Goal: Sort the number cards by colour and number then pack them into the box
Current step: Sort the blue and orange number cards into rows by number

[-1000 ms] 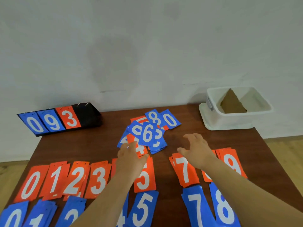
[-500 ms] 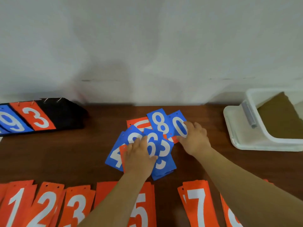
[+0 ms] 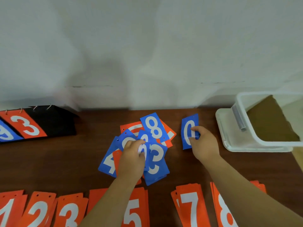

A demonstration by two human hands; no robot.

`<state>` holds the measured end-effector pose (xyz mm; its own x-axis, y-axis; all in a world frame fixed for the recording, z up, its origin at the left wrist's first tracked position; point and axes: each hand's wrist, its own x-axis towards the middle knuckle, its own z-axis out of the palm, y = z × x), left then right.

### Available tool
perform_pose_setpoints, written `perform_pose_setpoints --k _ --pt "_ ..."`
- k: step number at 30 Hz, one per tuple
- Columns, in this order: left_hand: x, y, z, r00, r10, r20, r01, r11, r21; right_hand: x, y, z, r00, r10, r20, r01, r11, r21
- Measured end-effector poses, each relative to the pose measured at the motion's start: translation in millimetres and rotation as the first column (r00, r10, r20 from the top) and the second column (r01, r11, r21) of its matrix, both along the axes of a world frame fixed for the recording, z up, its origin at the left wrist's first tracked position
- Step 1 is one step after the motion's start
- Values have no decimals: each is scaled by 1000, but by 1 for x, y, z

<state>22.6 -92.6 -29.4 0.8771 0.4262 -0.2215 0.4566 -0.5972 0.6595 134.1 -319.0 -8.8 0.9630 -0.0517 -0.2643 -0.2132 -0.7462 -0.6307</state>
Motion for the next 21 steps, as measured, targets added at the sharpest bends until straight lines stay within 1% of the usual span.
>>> perform_pose_setpoints --k 2,4,6,8,12,14,17,19,21 --pt "-3 -5 17 995 77 64 -69 990 -121 -13 -13 24 998 -41 42 36 993 111" --pt "-11 -16 41 987 137 83 -115 966 -230 -33 -28 52 996 -70 52 56 970 237" --pt "-24 -31 66 977 191 93 -150 930 -335 -59 -44 80 994 -101 43 78 926 370" --pt "-42 -51 94 967 226 117 -155 886 -436 -90 -64 109 993 -120 14 100 883 458" --pt "-94 -98 148 954 225 196 -90 842 -531 -156 -109 161 995 -92 -22 88 818 569" --pt "-123 -121 171 940 239 244 -59 816 -575 -183 -131 177 999 -49 -13 47 809 586" --pt "-161 -153 189 926 239 293 -37 828 -560 -212 -157 189 1000 22 -10 -11 801 598" --pt "-188 -175 198 921 251 299 -51 837 -545 -231 -175 195 999 49 10 -45 789 612" --pt "-212 -191 205 917 267 296 -57 822 -567 -247 -190 199 997 75 24 -73 777 626"
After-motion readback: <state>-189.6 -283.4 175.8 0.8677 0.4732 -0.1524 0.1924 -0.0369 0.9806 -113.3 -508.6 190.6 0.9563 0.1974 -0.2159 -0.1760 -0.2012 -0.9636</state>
